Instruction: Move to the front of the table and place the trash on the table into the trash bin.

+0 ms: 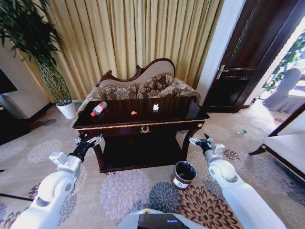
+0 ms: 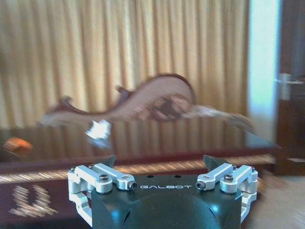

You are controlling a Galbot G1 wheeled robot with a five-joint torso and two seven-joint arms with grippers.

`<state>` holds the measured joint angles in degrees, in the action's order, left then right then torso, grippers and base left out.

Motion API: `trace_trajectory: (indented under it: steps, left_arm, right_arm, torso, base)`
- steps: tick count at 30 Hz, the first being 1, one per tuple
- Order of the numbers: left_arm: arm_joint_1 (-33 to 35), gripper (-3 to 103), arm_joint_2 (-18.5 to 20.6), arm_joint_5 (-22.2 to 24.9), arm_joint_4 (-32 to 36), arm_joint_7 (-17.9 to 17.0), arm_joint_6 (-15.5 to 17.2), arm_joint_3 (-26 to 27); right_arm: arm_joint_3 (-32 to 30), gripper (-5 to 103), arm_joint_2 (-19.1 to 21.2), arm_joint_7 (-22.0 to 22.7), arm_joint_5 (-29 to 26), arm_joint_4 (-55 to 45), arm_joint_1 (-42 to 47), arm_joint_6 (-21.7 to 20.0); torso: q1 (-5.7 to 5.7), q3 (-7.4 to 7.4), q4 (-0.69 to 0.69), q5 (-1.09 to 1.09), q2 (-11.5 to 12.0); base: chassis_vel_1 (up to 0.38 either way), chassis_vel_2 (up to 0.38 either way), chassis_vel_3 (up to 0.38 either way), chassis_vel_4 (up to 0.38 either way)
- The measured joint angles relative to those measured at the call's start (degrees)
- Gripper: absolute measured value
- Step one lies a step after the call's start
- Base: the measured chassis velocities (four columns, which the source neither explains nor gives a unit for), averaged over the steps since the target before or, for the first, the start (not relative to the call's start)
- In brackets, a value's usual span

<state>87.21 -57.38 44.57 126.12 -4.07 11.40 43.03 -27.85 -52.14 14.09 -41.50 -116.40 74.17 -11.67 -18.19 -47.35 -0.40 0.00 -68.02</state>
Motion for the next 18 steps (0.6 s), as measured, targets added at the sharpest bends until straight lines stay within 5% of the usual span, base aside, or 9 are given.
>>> trace_trajectory:
  steps: [6,18]
  left_arm:
    - [0.0,100,0.1,1.1,-0.6,0.7,-0.9,0.3]
    - [-0.1,100,0.2,1.1,-0.4,0.8,-0.9,0.1]
  right_arm:
    - [2.3,100,3.0,-5.5,-1.5,-2.6,-1.2,2.9]
    - [2.9,100,2.0,-9.2,0.2,0.7,-1.8,6.0]
  torso:
    - [0.00,0.00,-0.01,0.01,0.0]
    - [0.00,0.00,0.00,0.02,0.0]
  base:
    - [0.000,0.000,0.000,0.000]
    - [0.000,0.000,0.000,0.000]
